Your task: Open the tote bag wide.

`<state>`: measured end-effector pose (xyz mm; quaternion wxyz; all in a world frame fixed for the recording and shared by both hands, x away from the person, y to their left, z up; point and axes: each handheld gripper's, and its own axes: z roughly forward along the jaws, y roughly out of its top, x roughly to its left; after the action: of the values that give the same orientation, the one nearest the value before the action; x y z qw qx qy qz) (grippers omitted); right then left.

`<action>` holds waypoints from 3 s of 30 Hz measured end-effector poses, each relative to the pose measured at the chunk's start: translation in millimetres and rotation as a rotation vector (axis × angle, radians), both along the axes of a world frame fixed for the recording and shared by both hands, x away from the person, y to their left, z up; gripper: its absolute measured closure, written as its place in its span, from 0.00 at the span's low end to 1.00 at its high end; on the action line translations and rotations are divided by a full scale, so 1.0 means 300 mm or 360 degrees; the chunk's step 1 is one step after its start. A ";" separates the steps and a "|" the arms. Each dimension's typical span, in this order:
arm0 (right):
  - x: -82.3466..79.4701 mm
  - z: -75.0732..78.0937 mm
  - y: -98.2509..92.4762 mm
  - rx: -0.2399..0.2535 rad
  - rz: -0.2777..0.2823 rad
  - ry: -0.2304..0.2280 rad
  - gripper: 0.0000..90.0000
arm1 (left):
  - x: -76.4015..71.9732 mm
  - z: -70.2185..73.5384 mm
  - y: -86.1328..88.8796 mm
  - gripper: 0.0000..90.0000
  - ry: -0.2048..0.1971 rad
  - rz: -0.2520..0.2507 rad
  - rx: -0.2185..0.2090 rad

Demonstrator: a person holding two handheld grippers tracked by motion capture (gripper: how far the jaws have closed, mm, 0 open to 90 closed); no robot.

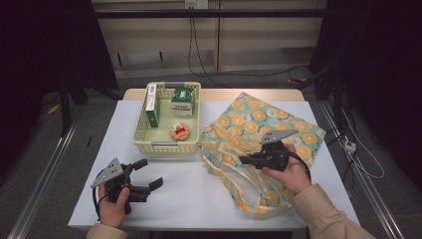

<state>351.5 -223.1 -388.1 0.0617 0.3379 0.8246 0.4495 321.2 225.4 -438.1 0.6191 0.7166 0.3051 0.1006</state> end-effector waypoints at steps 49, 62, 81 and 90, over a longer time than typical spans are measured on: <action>0.034 -0.003 -0.117 -0.0180 -0.0325 -0.0226 0.37 | -0.002 0.003 -0.003 0.04 -0.0004 0.0012 -0.0001; -0.059 -0.151 0.027 -0.0301 -0.0056 -0.0114 0.64 | -0.002 0.002 0.002 0.04 -0.0006 0.0009 0.0005; -0.090 -0.173 0.003 -0.0239 -0.0009 0.0027 1.00 | -0.003 0.003 -0.003 0.04 -0.0003 0.0006 0.0000; -0.007 -0.058 -0.092 -0.0109 -0.0126 -0.0045 1.00 | -0.001 0.000 0.000 0.04 0.0001 0.0004 0.0006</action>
<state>349.3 -250.6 -405.5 0.1027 0.3616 0.8245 0.4230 321.0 225.4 -438.0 0.6175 0.7174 0.3060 0.1017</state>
